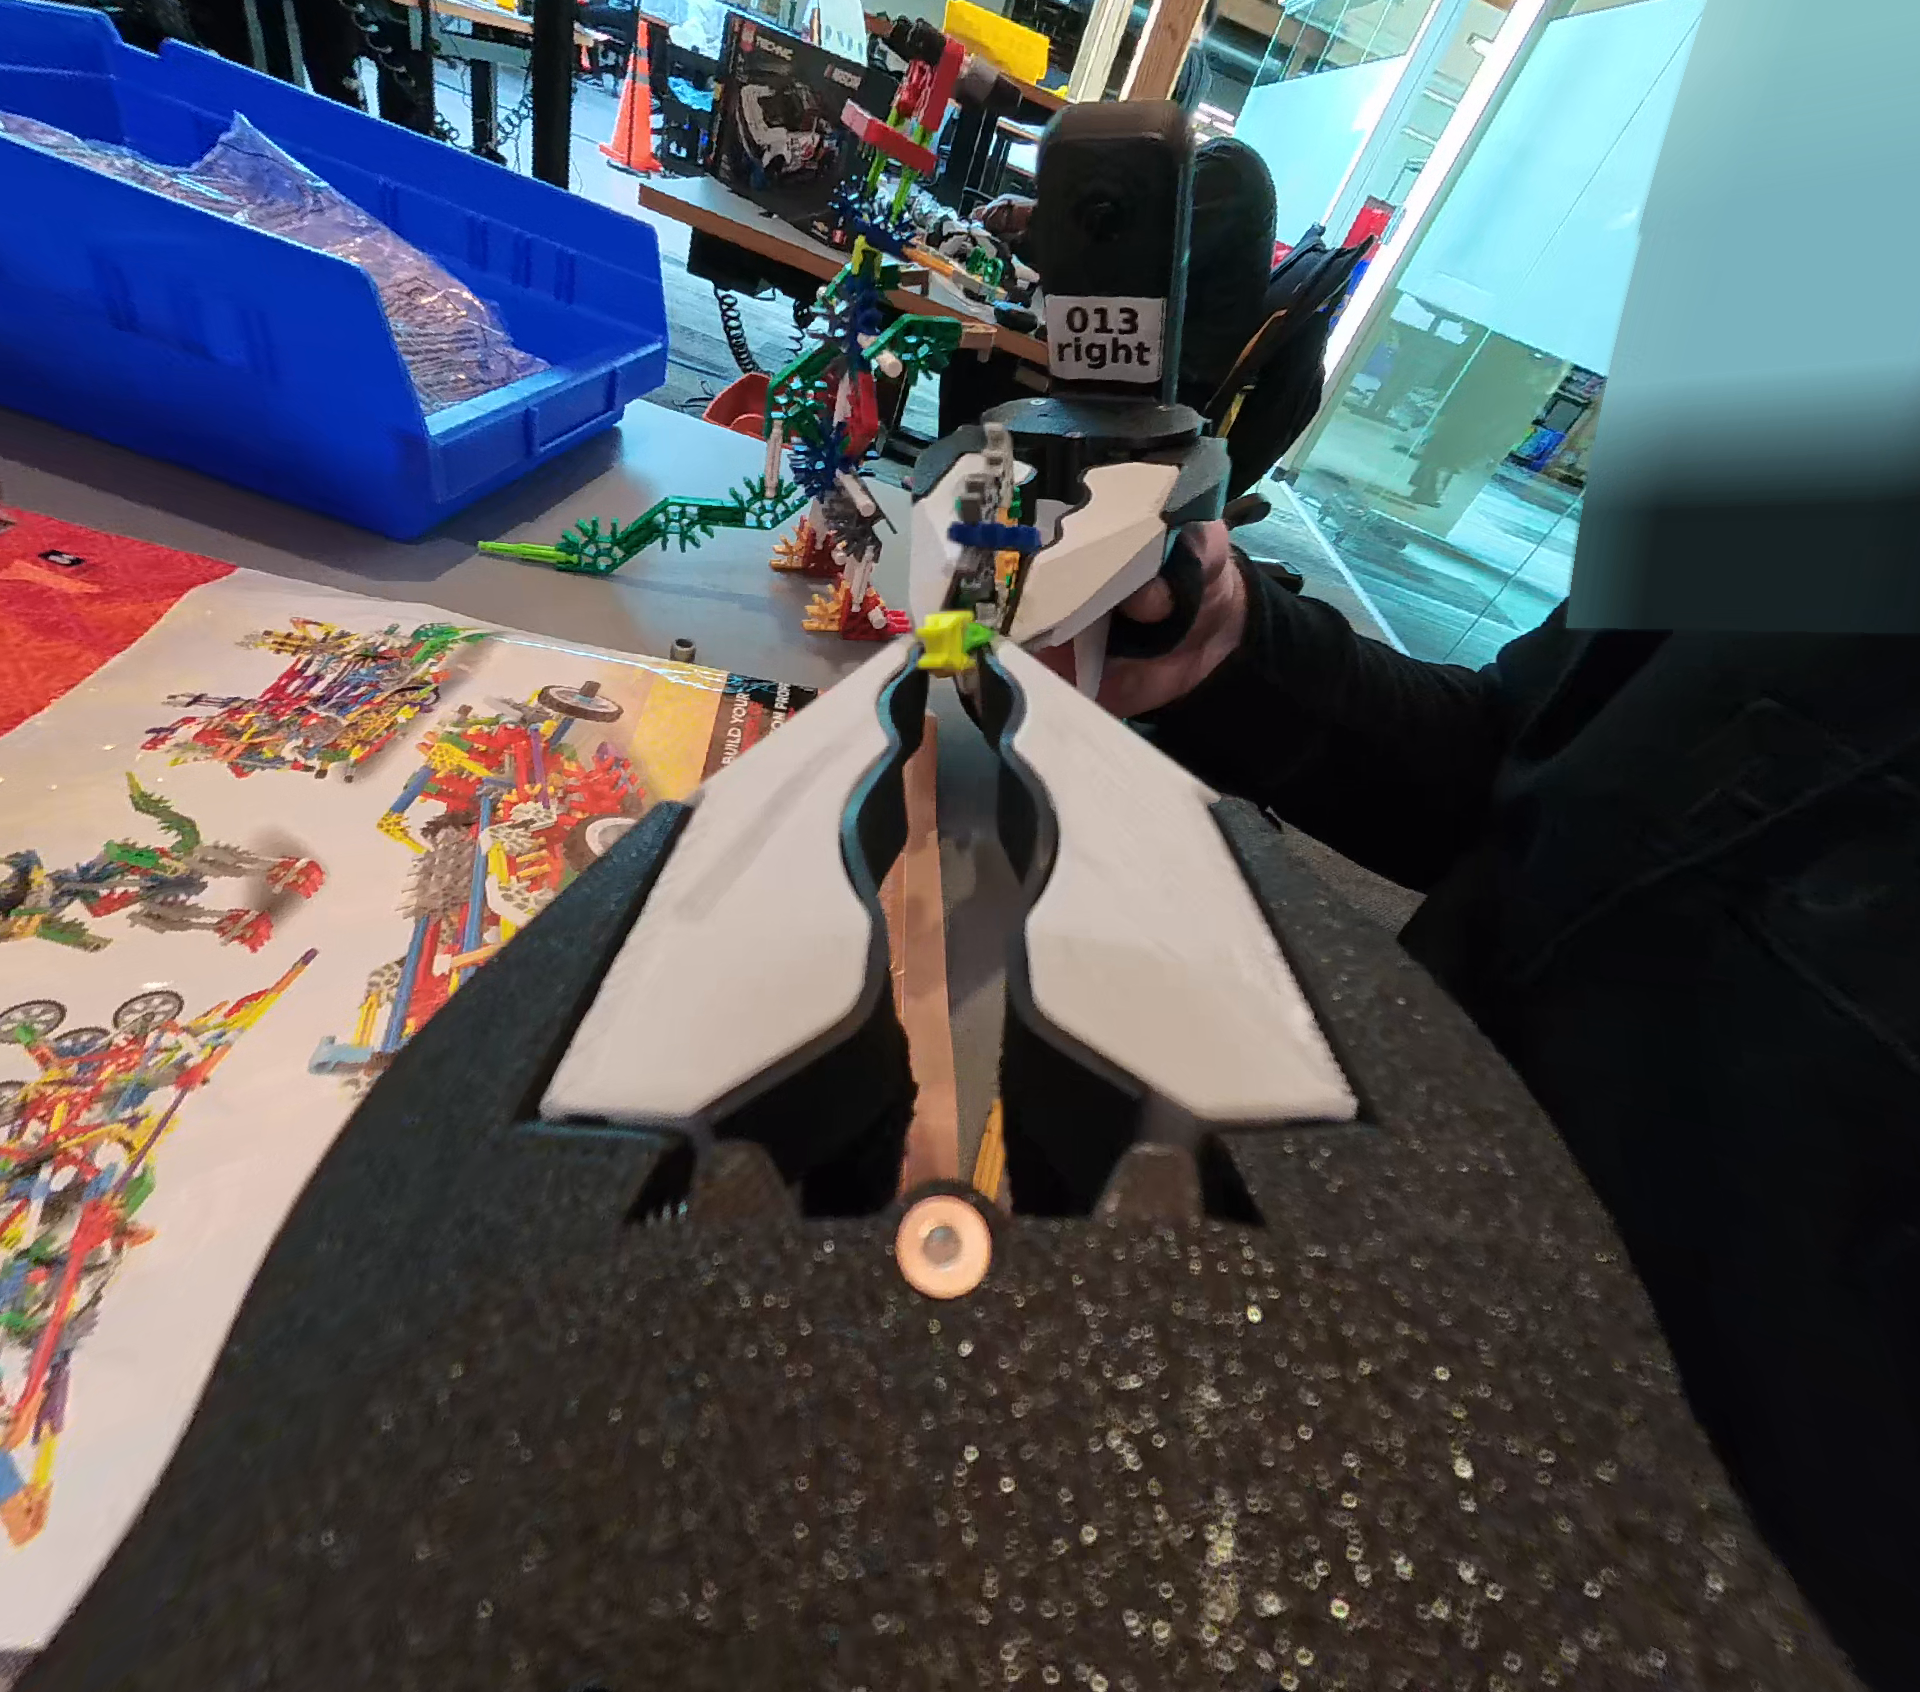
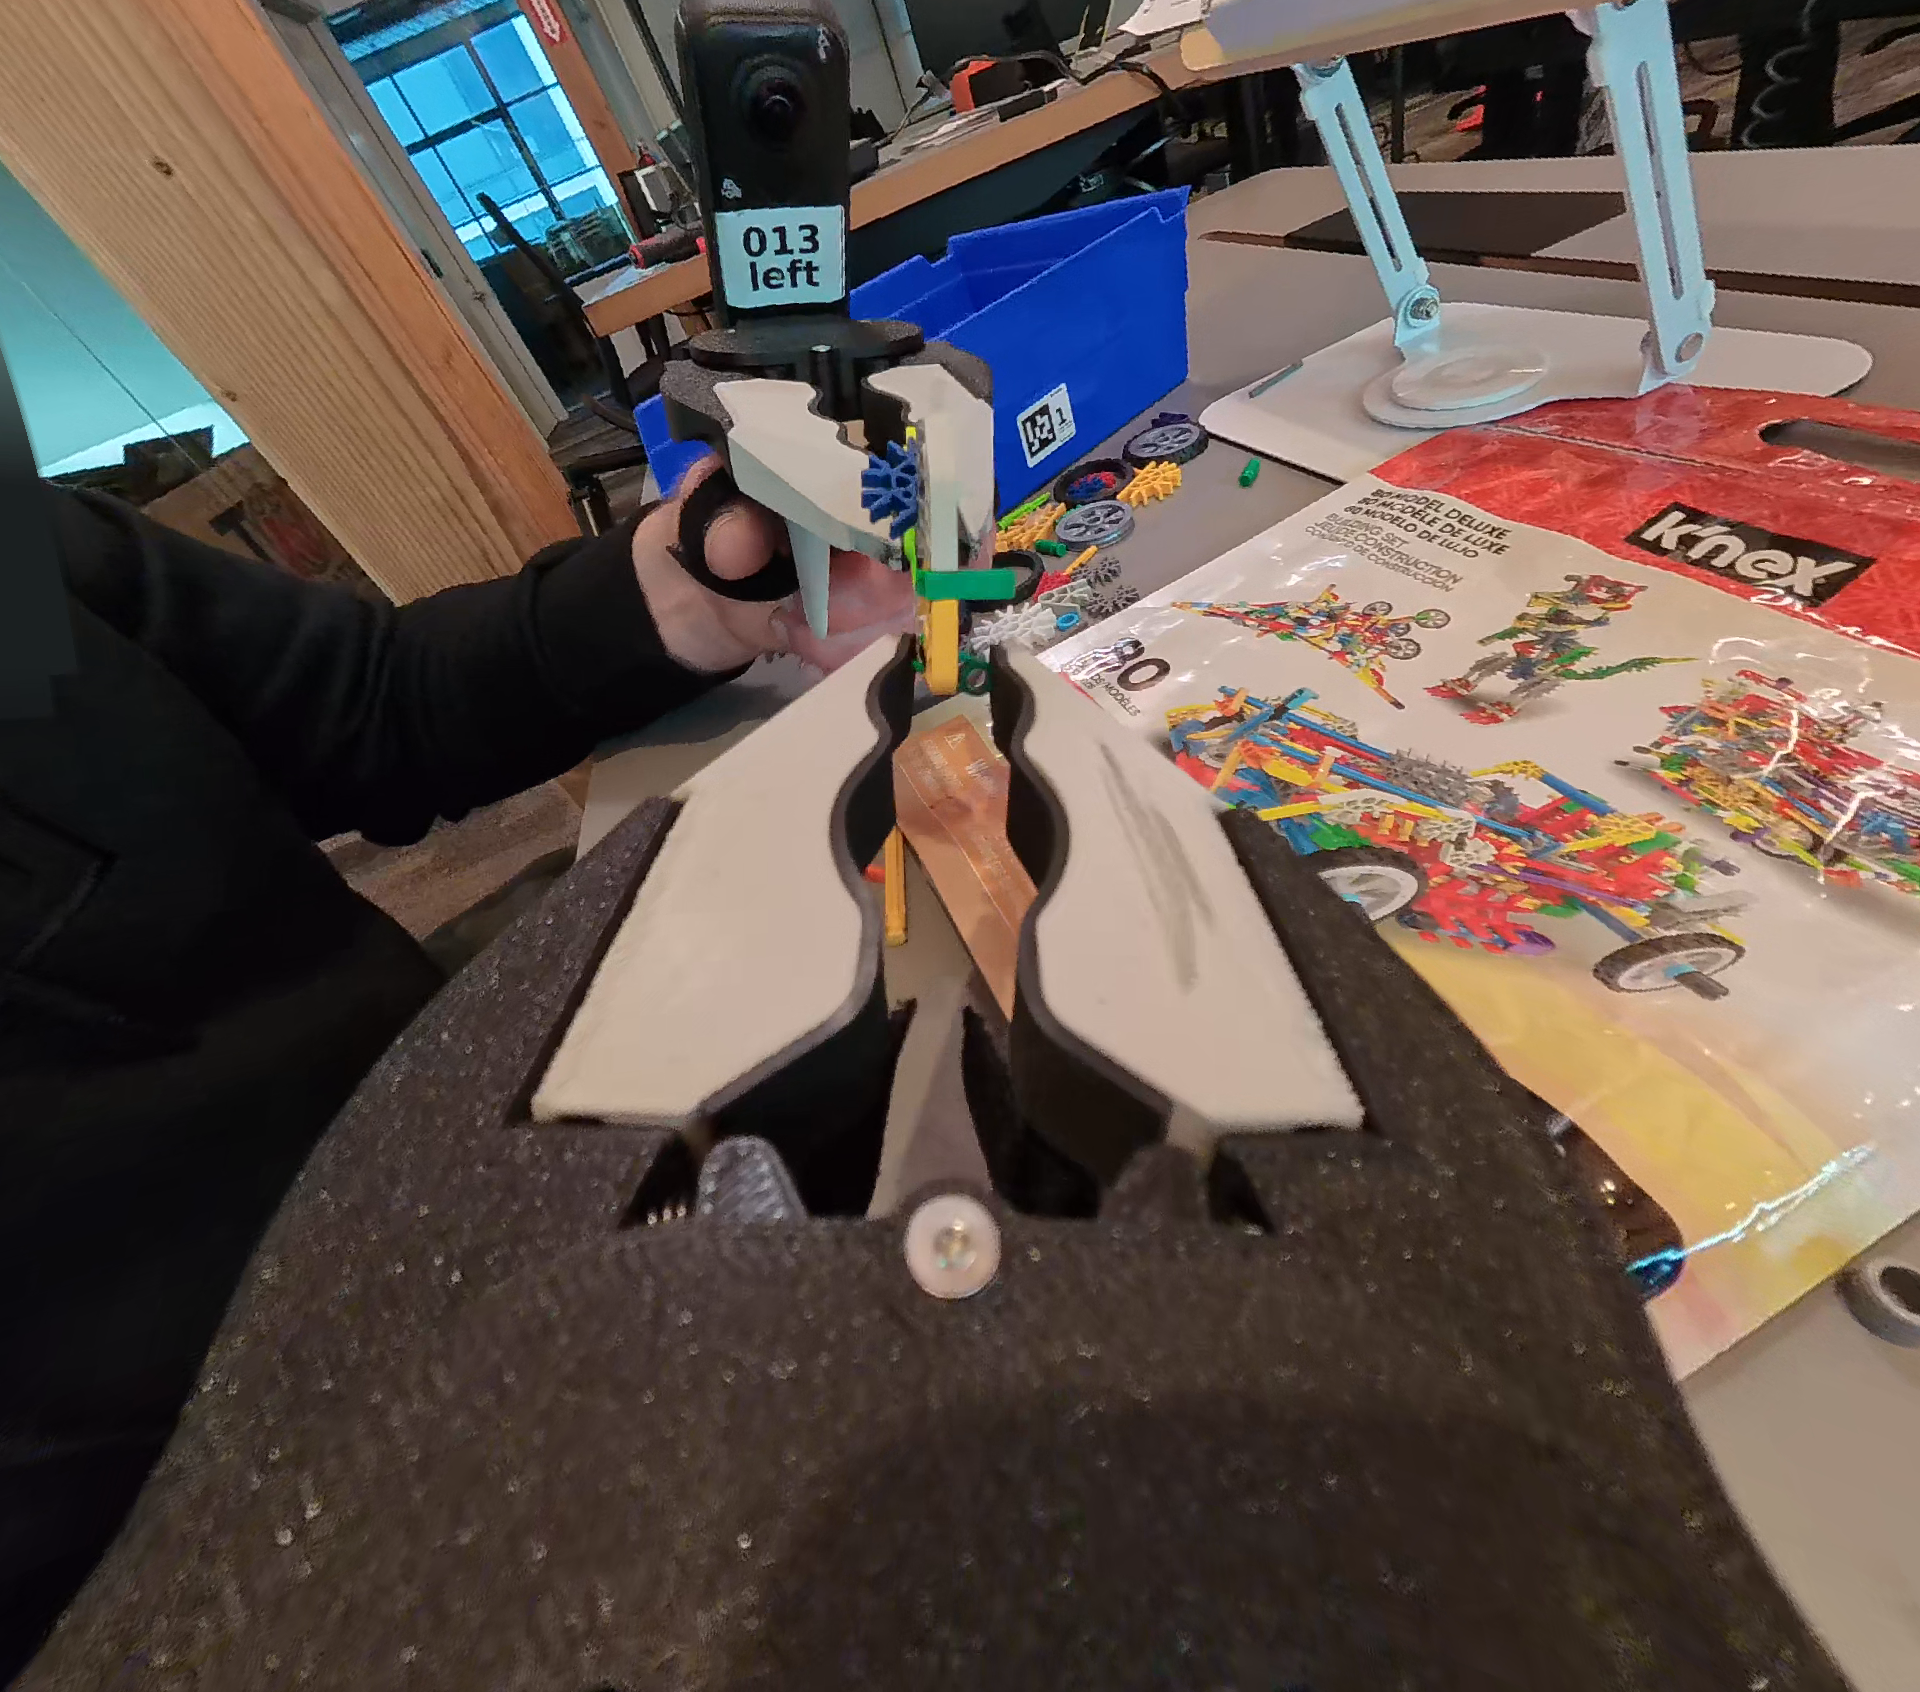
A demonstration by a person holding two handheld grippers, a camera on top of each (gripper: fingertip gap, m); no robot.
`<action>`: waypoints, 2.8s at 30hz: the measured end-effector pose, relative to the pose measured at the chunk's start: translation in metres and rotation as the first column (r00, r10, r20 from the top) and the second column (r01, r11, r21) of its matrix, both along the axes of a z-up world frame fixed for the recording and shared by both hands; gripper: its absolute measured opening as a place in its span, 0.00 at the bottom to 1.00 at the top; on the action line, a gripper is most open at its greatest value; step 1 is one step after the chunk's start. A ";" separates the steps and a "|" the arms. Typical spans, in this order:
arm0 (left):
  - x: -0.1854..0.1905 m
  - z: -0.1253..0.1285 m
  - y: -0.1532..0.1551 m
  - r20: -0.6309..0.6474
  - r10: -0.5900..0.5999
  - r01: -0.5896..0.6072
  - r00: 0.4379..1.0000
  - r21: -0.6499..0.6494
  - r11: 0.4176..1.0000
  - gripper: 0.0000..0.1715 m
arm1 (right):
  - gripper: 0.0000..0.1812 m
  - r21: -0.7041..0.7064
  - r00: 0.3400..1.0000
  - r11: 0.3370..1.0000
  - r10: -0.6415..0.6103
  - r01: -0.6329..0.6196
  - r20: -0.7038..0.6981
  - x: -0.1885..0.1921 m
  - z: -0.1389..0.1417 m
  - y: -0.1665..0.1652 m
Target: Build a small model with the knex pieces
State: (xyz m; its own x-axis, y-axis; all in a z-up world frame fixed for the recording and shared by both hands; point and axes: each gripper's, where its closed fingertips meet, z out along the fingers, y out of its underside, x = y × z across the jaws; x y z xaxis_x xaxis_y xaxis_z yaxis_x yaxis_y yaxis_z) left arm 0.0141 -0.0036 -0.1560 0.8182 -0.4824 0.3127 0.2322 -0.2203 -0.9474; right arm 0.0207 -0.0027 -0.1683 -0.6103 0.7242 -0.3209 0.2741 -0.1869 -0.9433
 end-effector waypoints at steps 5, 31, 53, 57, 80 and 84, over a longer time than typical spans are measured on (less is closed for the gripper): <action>0.005 0.004 -0.004 -0.019 -0.011 0.011 1.000 0.011 1.000 0.06 | 0.06 0.005 1.000 1.000 0.025 -0.025 0.000 0.002 -0.001 -0.005; 0.008 0.000 -0.003 -0.052 -0.007 0.008 0.999 0.016 1.000 0.01 | 0.06 0.149 0.995 0.986 -0.058 0.070 -0.085 -0.002 -0.001 -0.001; 0.015 0.003 -0.010 -0.045 -0.068 0.069 0.997 0.012 0.998 0.01 | 0.06 0.233 0.986 0.969 -0.041 0.079 -0.163 0.002 0.003 -0.008; 0.011 0.001 -0.005 -0.068 -0.024 0.025 0.997 0.018 1.000 0.01 | 0.05 0.243 0.984 0.963 -0.079 0.117 -0.159 -0.002 0.001 -0.002; -0.006 -0.010 0.021 -0.259 0.247 -0.230 0.934 0.094 0.969 0.02 | 0.05 0.283 0.956 0.915 -0.255 0.287 -0.144 -0.019 -0.011 0.026; -0.008 -0.012 0.024 -0.256 0.271 -0.255 0.928 0.094 0.962 0.02 | 0.05 0.274 0.954 0.914 -0.271 0.298 -0.132 -0.021 -0.013 0.030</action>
State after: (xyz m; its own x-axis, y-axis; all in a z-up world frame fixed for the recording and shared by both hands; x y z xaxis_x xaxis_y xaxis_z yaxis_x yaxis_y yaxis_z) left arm 0.0065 0.0207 -0.1677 0.9673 -0.2494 0.0457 0.0137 -0.1286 -0.9916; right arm -0.0002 0.0271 -0.1809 -0.3812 0.9241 -0.0265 0.1624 0.0387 -0.9860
